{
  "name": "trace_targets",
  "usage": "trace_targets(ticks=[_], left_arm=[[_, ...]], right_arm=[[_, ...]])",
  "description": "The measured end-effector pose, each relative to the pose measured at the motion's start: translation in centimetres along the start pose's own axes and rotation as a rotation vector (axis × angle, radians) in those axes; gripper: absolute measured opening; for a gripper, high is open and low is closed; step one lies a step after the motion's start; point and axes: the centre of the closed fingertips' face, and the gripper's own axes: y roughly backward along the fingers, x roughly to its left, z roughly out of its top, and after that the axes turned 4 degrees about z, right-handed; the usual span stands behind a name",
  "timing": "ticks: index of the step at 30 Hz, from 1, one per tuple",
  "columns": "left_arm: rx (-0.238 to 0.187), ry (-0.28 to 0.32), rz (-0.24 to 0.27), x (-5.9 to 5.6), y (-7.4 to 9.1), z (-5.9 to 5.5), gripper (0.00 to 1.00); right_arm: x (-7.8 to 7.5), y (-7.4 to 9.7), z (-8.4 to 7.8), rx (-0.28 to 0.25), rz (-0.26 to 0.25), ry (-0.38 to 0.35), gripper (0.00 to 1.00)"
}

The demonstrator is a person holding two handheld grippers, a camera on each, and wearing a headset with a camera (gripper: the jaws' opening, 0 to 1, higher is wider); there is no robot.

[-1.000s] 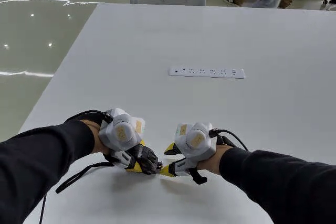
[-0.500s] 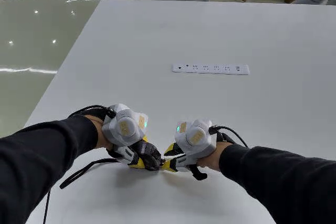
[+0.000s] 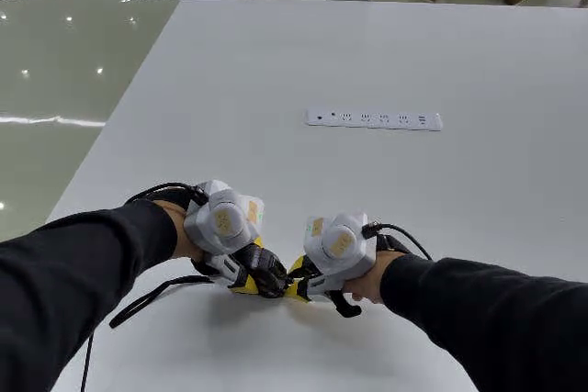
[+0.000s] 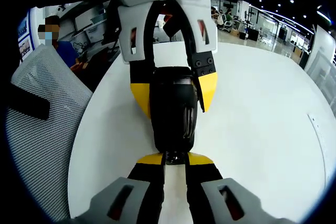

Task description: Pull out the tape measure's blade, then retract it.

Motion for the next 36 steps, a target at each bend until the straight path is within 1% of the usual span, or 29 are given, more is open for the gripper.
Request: trace_targets(ticks=[4,7,11,20,27,30,31,32,33,34,35,36], left_arm=[[-0.008,0.02,0.005,0.1,0.0,0.0,0.32],[0.0,0.012,0.002,0.1,-0.1,0.0,0.32],[-0.004,0.005,0.002,0.0,0.0,0.0,0.32],[-0.009,0.014,0.001,0.0,-0.1,0.0,0.32],[-0.012,0.016,0.006,0.0,-0.1,0.1,0.32],[-0.009,0.016,0.006,0.0,-0.1,0.2,0.32],[-0.01,0.017,0.007,0.0,-0.1,0.2,0.32],[-0.01,0.016,0.007,0.0,-0.1,0.2,0.32],[-0.009,0.018,0.008,0.0,-0.1,0.2,0.32],[-0.008,0.016,0.008,0.0,-0.1,0.2,0.32],[-0.009,0.017,0.008,0.0,-0.1,0.2,0.32],[-0.01,0.017,0.008,0.0,-0.1,0.1,0.32]], right_arm=[[-0.1,0.3,-0.2,0.008,0.002,0.0,0.1],[0.0,0.3,-0.3,0.016,0.004,0.009,0.09],[0.1,0.4,-0.4,0.033,0.013,0.037,0.09],[0.0,0.8,-0.8,0.039,0.017,0.025,0.1],[0.0,0.4,-0.5,0.042,0.015,0.049,0.13],[0.1,-0.1,-0.2,0.04,0.017,0.049,0.15],[0.1,-0.3,0.0,0.038,0.009,0.056,0.15],[-0.5,-0.1,-0.4,0.071,-0.022,0.071,0.13],[-0.2,-0.3,-0.1,0.05,0.003,0.053,0.13],[-0.2,-0.1,-0.1,0.039,0.013,0.034,0.12],[-0.3,-0.1,-0.2,0.037,0.017,0.027,0.12],[-0.2,-0.1,-0.3,0.042,0.016,0.034,0.11]])
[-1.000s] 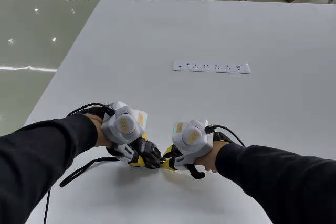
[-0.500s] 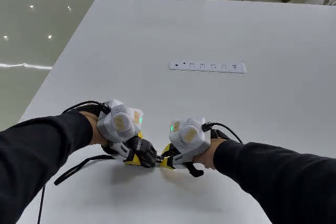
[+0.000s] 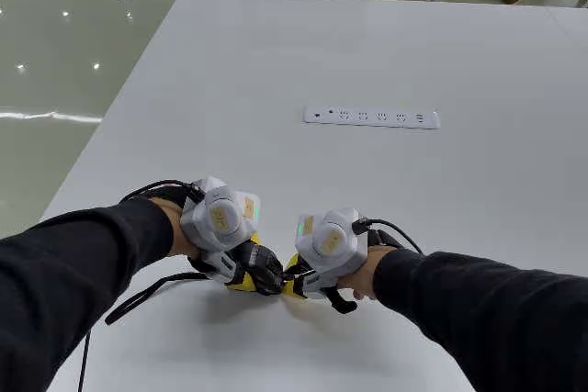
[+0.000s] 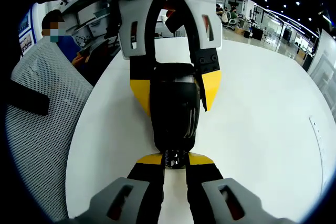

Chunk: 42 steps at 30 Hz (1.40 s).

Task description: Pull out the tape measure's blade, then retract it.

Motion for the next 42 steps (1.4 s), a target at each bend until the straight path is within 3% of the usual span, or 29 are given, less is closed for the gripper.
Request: trace_targets(ticks=[13,24,31,42], left_arm=[[-0.005,0.008,0.006,0.1,0.0,-0.1,0.32],[-0.006,0.021,0.009,0.1,0.0,0.0,0.32],[-0.012,0.047,0.027,0.3,0.0,0.0,0.32],[-0.011,0.05,0.02,0.4,0.0,0.0,0.32]], right_arm=[[0.0,0.1,-0.2,0.009,-0.006,-0.021,0.1],[0.0,0.5,-0.7,0.03,-0.018,0.011,0.1],[-0.3,1.1,-1.5,0.045,-0.026,0.035,0.1],[-0.3,2.0,-2.5,0.049,-0.019,0.01,0.1]])
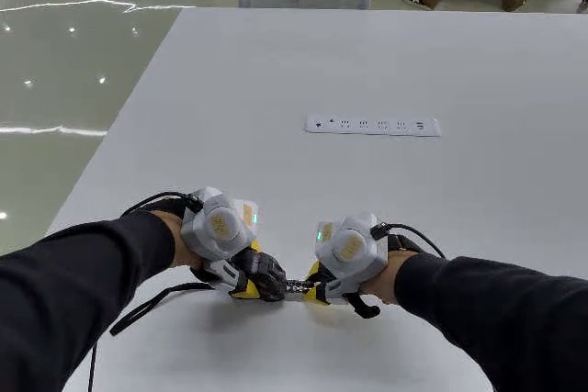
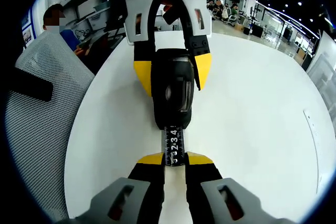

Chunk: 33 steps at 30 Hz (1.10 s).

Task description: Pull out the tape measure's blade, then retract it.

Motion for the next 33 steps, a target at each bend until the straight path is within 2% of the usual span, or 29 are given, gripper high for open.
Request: trace_targets(ticks=[8,33], left_arm=[[-0.003,0.012,-0.003,0.1,0.0,0.0,0.32],[-0.014,0.0,0.002,0.0,-0.1,0.1,0.32]], right_arm=[[-0.1,0.7,-0.8,0.007,0.003,-0.014,0.1],[0.0,2.0,-2.7,0.017,0.001,-0.054,0.1]])
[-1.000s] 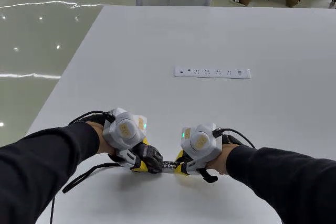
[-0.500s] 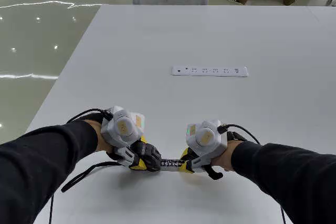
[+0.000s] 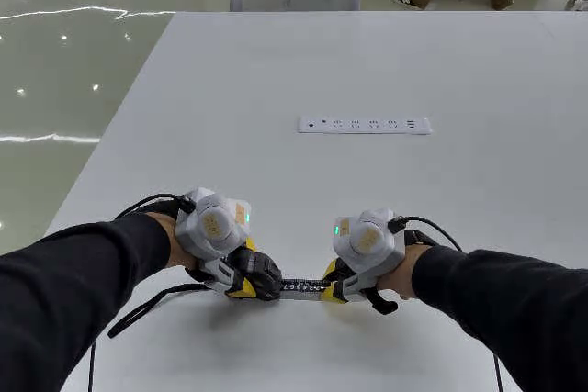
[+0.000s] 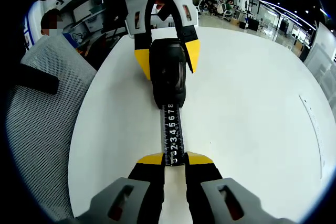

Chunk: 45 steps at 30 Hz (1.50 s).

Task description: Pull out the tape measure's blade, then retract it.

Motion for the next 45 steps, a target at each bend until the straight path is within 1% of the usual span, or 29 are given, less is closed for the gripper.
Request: trace_targets(ticks=[6,14,19,30,39,45], left_arm=[[0.007,0.0,-0.001,0.0,-0.1,0.0,0.32],[0.006,0.006,-0.004,0.1,-0.1,-0.1,0.32],[0.005,0.006,-0.003,0.1,-0.1,0.0,0.32],[0.005,0.009,0.006,0.1,-0.1,-0.1,0.32],[0.007,0.007,0.011,0.0,-0.1,-0.1,0.32],[0.007,0.011,0.012,0.0,0.0,0.0,0.32]], right_arm=[[-0.1,0.5,-0.6,-0.001,-0.005,-0.006,0.1],[-0.1,1.0,-1.3,-0.001,-0.009,-0.015,0.1],[0.0,1.5,-1.8,0.008,-0.01,0.006,0.1],[-0.2,2.6,-3.3,0.024,-0.014,-0.01,0.1],[-0.2,3.0,-4.0,0.032,-0.011,-0.019,0.1],[-0.4,3.7,-5.0,0.038,-0.014,-0.03,0.1]])
